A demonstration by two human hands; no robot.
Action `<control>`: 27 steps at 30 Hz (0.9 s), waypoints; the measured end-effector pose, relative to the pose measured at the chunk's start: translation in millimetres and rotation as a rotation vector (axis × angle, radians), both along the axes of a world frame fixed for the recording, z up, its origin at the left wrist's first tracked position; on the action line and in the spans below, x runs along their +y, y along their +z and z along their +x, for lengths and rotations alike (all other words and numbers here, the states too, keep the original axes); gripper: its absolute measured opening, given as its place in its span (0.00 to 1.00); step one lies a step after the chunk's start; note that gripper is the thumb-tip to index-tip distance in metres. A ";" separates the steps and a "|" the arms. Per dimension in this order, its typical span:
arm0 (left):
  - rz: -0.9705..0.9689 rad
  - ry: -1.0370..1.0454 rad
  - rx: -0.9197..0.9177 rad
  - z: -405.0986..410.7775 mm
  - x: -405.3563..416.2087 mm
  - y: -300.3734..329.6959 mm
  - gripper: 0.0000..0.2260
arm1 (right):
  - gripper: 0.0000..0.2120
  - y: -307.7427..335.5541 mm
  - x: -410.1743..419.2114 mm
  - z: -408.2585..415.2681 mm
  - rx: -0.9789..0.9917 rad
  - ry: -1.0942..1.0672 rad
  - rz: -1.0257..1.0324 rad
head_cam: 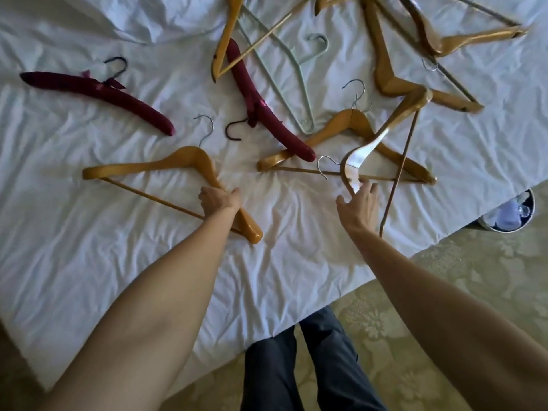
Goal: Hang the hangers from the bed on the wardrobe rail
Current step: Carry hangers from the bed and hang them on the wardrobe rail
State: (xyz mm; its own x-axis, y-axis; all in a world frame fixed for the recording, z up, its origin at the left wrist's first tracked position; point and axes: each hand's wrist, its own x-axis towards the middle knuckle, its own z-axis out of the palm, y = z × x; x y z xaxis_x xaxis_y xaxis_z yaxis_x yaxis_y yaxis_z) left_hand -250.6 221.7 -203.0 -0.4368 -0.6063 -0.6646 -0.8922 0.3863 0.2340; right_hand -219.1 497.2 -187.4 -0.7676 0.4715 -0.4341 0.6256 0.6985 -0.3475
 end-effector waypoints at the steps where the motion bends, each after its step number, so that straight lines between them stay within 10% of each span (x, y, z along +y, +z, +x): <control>1: -0.005 0.023 -0.012 -5.5 -0.2 -8.4 0.36 | 0.28 -9.8 5.0 -3.2 0.003 0.009 0.015; 10: -0.107 -0.027 0.026 -14.3 -12.2 -19.8 0.24 | 0.11 -29.0 19.9 -8.4 0.028 0.057 0.038; 23: -0.055 -0.085 0.215 62.2 8.3 125.9 0.17 | 0.18 183.6 0.9 54.6 0.402 -0.046 -0.129; 27: -0.052 -0.195 0.204 85.1 -4.0 147.5 0.14 | 0.19 216.1 25.9 39.9 0.297 0.226 -0.085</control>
